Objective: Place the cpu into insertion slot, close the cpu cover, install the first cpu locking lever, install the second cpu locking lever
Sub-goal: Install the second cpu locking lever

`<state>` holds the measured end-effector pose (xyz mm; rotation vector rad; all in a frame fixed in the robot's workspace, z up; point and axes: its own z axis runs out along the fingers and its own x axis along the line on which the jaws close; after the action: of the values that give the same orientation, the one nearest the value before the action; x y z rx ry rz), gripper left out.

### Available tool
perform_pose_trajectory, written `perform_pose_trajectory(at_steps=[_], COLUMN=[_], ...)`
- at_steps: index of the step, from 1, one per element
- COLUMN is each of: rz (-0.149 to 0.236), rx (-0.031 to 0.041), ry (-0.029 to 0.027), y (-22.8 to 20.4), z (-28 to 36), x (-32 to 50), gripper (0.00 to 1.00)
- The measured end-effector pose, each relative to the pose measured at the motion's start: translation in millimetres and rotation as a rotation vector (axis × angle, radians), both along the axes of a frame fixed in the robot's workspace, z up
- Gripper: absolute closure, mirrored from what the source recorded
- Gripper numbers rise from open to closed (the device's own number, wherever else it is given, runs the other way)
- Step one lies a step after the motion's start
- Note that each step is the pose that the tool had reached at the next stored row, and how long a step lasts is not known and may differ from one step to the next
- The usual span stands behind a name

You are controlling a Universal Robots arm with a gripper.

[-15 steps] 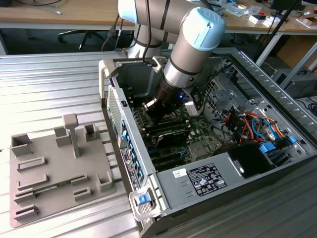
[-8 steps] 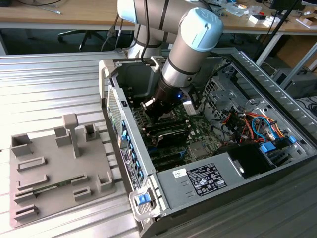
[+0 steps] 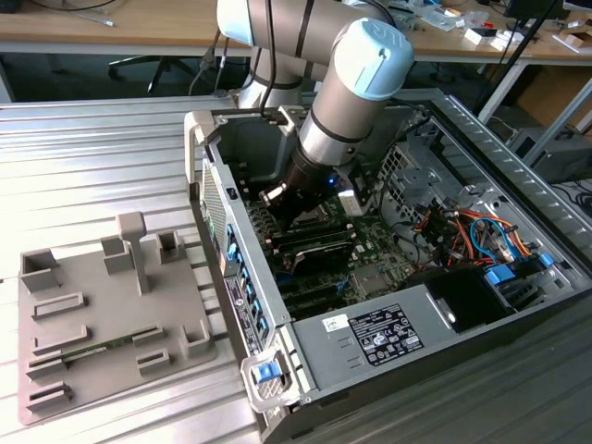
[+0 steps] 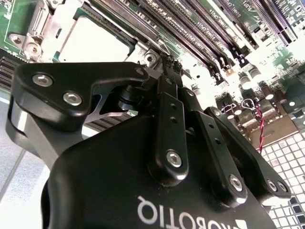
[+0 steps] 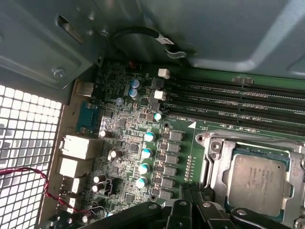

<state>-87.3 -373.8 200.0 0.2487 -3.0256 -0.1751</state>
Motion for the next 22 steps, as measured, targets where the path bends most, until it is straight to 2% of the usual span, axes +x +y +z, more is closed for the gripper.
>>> perform_pose_trajectory(at_steps=[2,6,7,8,10,11,12,13,14,16,17,18,19,20,22], rz=[0.001,0.002,0.003,0.003,0.003,0.003,0.002,0.003,0.002,0.002,0.002,0.002,0.002,0.001,0.001], rx=[0.0083,0.0121,0.0132,0.0125,0.0128,0.0142,0.0208,0.0284,0.0367,0.0432,0.0465,0.0478,0.0492,0.0491,0.0491], ry=[-0.0002,-0.001,-0.0025,-0.0009,-0.0007,-0.0007,0.0023,0.0096,0.02,0.0325,0.0425,0.0492,0.0593,0.0727,0.0858], y=[0.1,0.2,0.4,0.1,0.1,0.2,0.2,0.1,0.2,0.5,0.7,0.8,0.9,0.9,0.9], z=[-1.2,-0.3,4.7,14.6,27.0,30.1,30.9,30.9,30.9,30.7,30.5,30.2,29.5,28.4,26.8], x=[0.1,0.2,0.7,0.3,0.5,1.3,4.9,10.6,17.8,27.4,35.3,40.4,48.4,58.9,69.6], gripper=[0.89,0.89,0.89,0.89,0.89,0.89,0.89,0.89,0.89,0.89,0.89,0.89,0.89,0.89,0.89])
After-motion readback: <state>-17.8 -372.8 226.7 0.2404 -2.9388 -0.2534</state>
